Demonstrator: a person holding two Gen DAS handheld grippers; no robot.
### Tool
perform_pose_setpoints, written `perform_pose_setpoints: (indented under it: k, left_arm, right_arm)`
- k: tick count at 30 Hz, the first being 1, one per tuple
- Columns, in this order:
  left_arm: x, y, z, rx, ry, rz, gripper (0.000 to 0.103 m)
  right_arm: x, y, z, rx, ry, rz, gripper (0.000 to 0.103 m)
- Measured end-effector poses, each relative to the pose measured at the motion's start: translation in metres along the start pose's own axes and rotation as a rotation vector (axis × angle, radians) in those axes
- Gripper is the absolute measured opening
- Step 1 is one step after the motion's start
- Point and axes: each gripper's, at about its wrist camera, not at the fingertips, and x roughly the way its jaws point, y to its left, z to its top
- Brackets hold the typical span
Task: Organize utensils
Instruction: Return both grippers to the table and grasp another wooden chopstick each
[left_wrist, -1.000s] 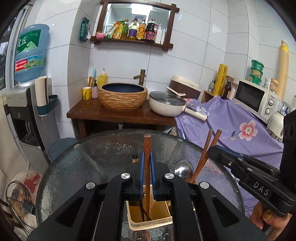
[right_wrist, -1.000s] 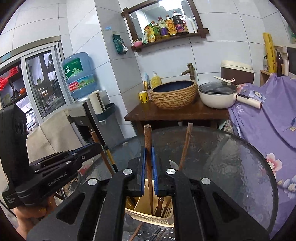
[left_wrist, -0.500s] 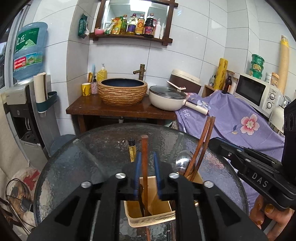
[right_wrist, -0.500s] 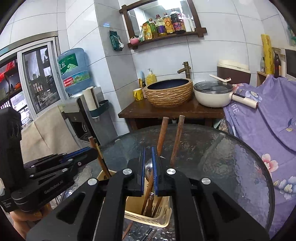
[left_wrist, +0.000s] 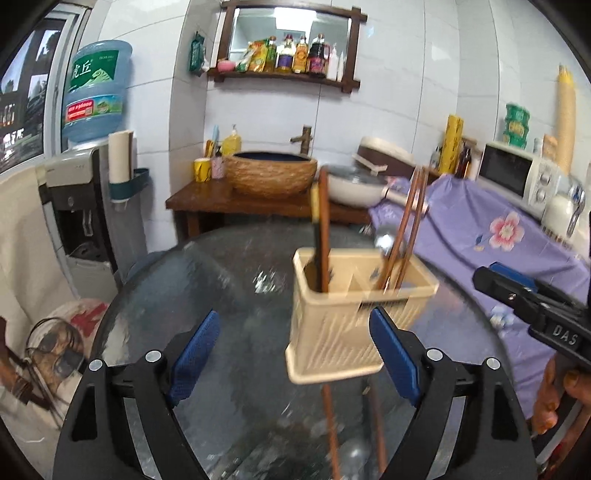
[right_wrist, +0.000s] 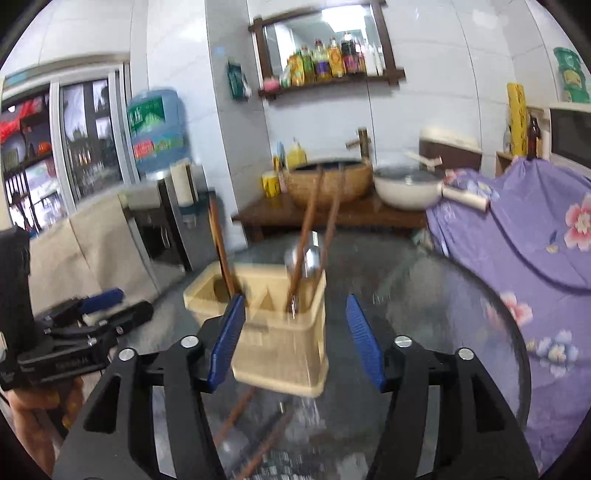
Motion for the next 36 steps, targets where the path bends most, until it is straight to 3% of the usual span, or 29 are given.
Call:
perform_pose_setpoints:
  k: [2,4,7,10,12,28,33,36]
  left_arm:
    - [0.006,0.001,-0.021,0.021,0.049,0.022,0.077]
    - [0.014,0.002,-0.041,0.028,0.110,0.013,0.064]
    - [0.029,0.003,-0.070,0.005,0.203,-0.003,0.053]
    - [0.041,0.005,-0.089,-0.018,0.261,-0.013,0.046]
    - [0.044,0.006,-0.095,-0.029,0.280,-0.028,0.043]
    - [0.051,0.003,-0.100,-0.014,0.294,-0.030,0.042]
    - [0.054,0.004,-0.100,-0.017,0.303,-0.035,0.042]
    - [0.056,0.003,-0.098,-0.010,0.307,-0.038,0.042]
  right_arm:
    - [0.007,0.002,-0.026,-0.017,0.064,-0.028,0.059]
    - [0.017,0.004,-0.051,-0.017,0.141,-0.046,0.059]
    - [0.037,0.006,-0.087,0.017,0.259,-0.023,0.059]
    - [0.053,0.012,-0.111,0.003,0.325,-0.055,0.059]
    - [0.060,0.014,-0.120,0.014,0.357,-0.050,0.053]
    - [0.094,0.039,-0.132,-0.050,0.460,-0.110,0.036]
    - [0.100,0.042,-0.128,-0.101,0.480,-0.106,0.019]
    - [0.102,0.040,-0.126,-0.128,0.498,-0.088,0.015]
